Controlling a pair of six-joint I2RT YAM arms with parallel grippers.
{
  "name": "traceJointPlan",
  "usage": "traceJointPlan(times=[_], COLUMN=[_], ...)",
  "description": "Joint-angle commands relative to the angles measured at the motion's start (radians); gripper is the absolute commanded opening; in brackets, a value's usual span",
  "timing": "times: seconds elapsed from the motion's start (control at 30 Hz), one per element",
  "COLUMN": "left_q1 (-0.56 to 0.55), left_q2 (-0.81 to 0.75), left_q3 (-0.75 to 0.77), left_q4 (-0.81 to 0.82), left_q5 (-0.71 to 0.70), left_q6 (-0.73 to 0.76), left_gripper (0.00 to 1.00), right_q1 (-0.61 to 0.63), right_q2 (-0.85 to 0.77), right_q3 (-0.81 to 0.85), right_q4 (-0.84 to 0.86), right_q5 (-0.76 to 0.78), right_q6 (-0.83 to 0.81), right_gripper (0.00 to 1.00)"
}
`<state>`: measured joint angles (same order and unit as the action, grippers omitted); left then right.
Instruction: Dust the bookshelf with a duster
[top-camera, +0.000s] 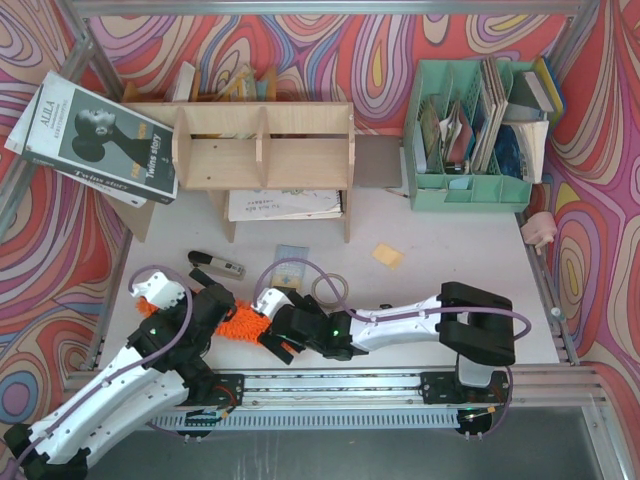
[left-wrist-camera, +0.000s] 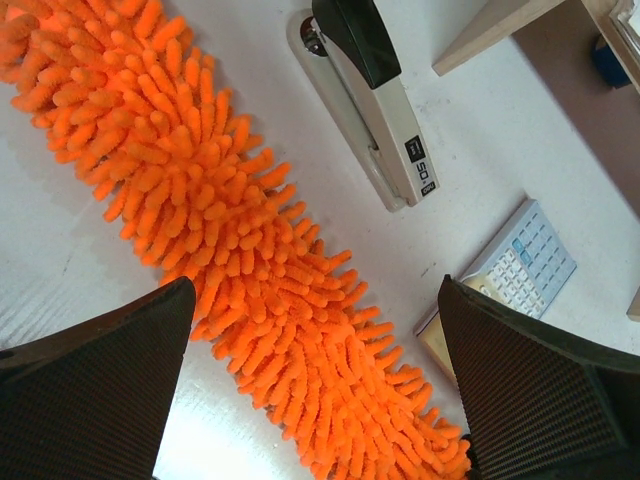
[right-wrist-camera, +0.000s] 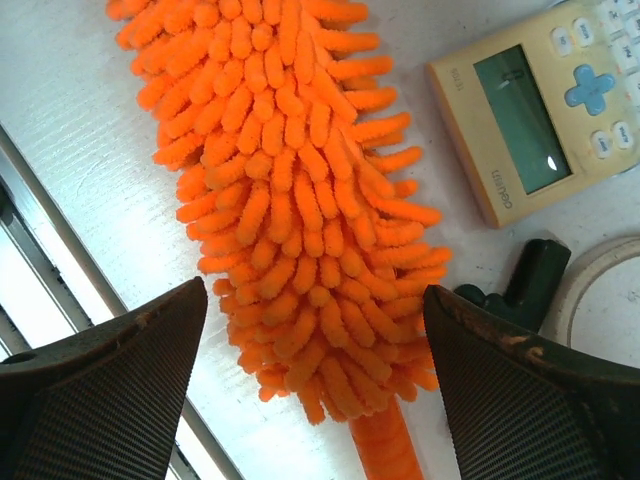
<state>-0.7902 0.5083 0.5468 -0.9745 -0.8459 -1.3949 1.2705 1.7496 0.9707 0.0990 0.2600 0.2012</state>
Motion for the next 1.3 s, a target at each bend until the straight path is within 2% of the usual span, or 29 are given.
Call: traceJointPlan(times=[0.0,0.17,0.4,0.53,0.83,1.0,1.27], left_q1=[0.012,0.035,0.125,0.187,0.250,0.266,0.270], left_q2=[0.010,0.022,0.023,0.015,0.010,-0.014,-0.051], left_q3=[-0.038,-0.065,-0.094,-0.109,-0.112,-0.091,-0.071], left_q4=[0.002,0.031,0.094,0.126,0.128,0.091,0.037], left_q5=[-0.028,-0.015,0.068,0.126,0.172,0.168,0.158], left_q6=[-0.027,-0.008,0.035,0.067,0.080,0.070,0.063], left_gripper=[0.98,0.98,0.98,0.98,0.98,0.98,0.98], right_q1=[0.002,0.002,0.003,0.002,0.012,0.029,0.055], right_q2=[0.042,0.084,0.129,0.145,0.122,0.111,0.083], right_q3=[0.040,0.065,0.091,0.105,0.123,0.151,0.131], right_q4=[0.021,0.008,-0.002,-0.013,-0.021,-0.030,0.010], right_q5=[-0.029,-0.027,-0.030,-0.032,-0.069,-0.066,-0.021], right_q6=[-0.047,-0.062,-0.075,-0.081,-0.130,-0.153,-0.175], right_gripper=[0.79,0.75,0.70,0.59,0.25,0.20,0.05])
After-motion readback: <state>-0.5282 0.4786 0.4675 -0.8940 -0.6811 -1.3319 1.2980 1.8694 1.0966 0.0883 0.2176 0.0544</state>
